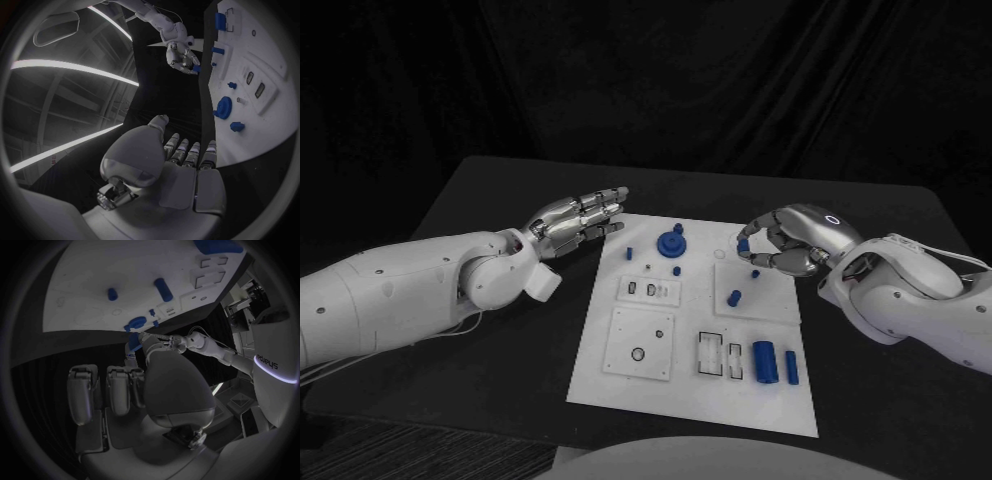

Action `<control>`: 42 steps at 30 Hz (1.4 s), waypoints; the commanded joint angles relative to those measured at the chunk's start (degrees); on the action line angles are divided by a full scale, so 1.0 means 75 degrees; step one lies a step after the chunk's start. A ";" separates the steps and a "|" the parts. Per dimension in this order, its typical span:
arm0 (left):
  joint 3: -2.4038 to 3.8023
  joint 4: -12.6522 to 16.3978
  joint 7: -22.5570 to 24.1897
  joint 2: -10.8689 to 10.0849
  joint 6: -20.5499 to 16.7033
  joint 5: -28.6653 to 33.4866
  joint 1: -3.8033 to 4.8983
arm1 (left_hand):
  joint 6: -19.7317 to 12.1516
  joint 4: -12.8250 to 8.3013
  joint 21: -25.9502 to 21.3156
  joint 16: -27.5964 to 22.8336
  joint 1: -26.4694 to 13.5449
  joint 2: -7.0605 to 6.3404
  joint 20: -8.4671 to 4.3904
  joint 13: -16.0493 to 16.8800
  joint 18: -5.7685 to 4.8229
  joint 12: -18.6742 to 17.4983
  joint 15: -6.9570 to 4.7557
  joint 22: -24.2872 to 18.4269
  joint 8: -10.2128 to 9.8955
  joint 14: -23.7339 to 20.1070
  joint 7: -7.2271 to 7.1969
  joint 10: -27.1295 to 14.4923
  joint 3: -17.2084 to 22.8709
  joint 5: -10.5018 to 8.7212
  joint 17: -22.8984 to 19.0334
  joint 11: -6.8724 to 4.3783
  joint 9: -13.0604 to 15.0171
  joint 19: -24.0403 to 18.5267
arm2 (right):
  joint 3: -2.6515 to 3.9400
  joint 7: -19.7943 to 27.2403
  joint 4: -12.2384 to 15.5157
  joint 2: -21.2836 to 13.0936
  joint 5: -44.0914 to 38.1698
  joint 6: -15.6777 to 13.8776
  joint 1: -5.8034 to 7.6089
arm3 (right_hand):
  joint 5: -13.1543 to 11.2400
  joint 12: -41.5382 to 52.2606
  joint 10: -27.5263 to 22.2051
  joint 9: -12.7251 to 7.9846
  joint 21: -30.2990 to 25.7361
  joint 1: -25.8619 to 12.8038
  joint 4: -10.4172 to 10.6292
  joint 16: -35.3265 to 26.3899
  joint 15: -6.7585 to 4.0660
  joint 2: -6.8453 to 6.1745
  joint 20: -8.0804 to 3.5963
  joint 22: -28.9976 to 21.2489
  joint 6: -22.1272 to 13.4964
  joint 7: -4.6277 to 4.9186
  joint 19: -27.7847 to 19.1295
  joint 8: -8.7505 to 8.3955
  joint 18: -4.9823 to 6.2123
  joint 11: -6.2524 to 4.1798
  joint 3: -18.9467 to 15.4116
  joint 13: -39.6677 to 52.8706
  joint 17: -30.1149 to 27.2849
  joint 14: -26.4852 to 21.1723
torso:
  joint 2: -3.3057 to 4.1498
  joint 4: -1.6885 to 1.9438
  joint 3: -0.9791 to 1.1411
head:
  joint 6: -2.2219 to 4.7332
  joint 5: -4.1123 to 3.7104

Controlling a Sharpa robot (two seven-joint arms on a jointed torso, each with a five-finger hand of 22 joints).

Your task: Assemble the parts on the task board

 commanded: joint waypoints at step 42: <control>0.0007 -0.0046 0.0386 0.0157 0.0056 0.0008 -0.0012 | 0.0103 -0.0067 0.0061 0.0041 -0.0037 0.0032 0.0033 0.0006 0.0082 0.0042 0.0056 0.0017 0.0063 0.0022 0.0001 0.0041 0.0118 0.0141 0.0016 -0.0011 0.0012 0.0045 | 0.0007 -0.0857 -0.0885 0.2374 -0.0563 0.1073 -0.0738 | 0.0410 0.0020 0.0808 0.0806 0.0019 -0.0073 -0.0215 0.0020 0.0136 -0.0149 0.0094 0.2007 0.0144 0.0114 0.0807 -0.0028 -0.0120 0.0127 0.0163 0.2013 0.2012 0.0793 | -0.0013 -0.0020 0.0002 | -0.0217 0.0033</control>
